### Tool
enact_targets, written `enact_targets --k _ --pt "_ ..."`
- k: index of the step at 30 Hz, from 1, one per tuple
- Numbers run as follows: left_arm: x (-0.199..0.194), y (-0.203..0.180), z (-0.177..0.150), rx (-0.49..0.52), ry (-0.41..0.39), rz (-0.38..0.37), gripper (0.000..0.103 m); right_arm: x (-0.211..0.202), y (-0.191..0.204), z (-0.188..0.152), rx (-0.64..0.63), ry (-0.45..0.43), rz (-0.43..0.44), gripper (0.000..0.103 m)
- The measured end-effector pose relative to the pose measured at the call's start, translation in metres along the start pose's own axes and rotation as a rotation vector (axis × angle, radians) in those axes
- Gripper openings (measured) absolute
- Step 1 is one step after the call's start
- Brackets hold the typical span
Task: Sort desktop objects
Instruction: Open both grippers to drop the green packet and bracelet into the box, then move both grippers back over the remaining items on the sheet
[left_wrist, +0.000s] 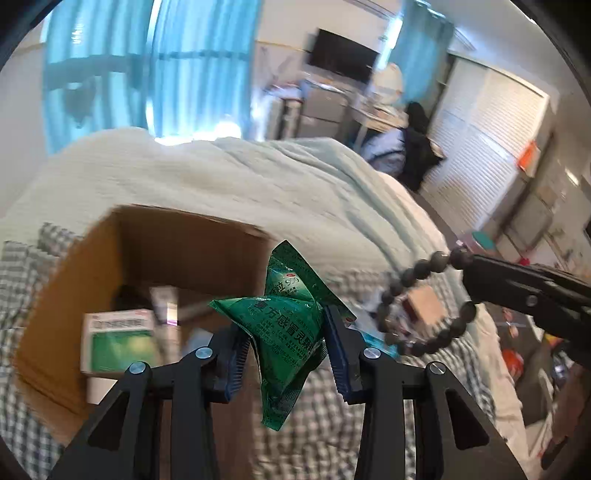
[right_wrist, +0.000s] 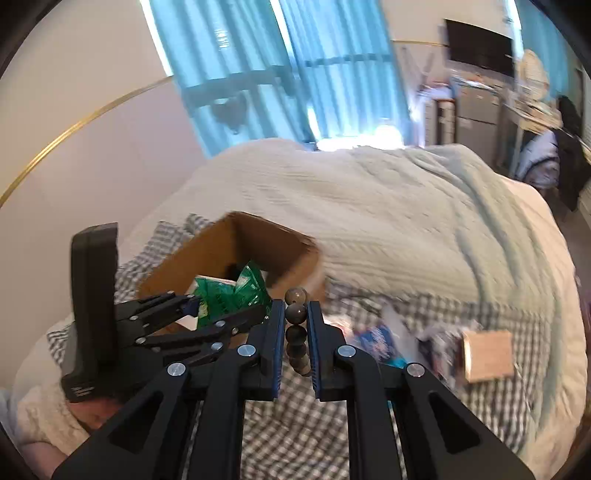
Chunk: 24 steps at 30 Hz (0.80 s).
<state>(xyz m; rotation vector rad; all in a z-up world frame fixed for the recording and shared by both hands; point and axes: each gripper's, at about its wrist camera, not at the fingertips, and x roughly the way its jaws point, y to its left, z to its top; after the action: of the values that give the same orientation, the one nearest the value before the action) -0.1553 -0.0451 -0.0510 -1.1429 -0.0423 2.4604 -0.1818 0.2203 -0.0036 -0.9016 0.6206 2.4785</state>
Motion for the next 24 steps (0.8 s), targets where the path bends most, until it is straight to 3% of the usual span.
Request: enact_targets --k 6,12,17,21,24 --pt "-0.007 0.055 0.001 -0.093 -0.016 0.1 0.04 0.031 0.044 0.022 -0.098 0.019 0.043 0.011" --pt "-0.003 0.096 -0.013 -0.153 0.023 0.166 0.04 0.086 0.062 0.015 -0.133 0.101 0.049 0.011" --pt "0.001 0.108 -0.024 -0.184 0.045 0.192 0.042 0.107 0.064 0.007 -0.126 0.149 0.03 0.011" --pt "-0.001 0.108 -0.028 -0.186 0.062 0.227 0.059 0.099 0.057 0.009 -0.086 0.127 0.034 0.023" --pt "-0.006 0.104 -0.028 -0.199 0.074 0.244 0.066 0.091 0.051 0.014 -0.045 0.104 0.032 0.03"
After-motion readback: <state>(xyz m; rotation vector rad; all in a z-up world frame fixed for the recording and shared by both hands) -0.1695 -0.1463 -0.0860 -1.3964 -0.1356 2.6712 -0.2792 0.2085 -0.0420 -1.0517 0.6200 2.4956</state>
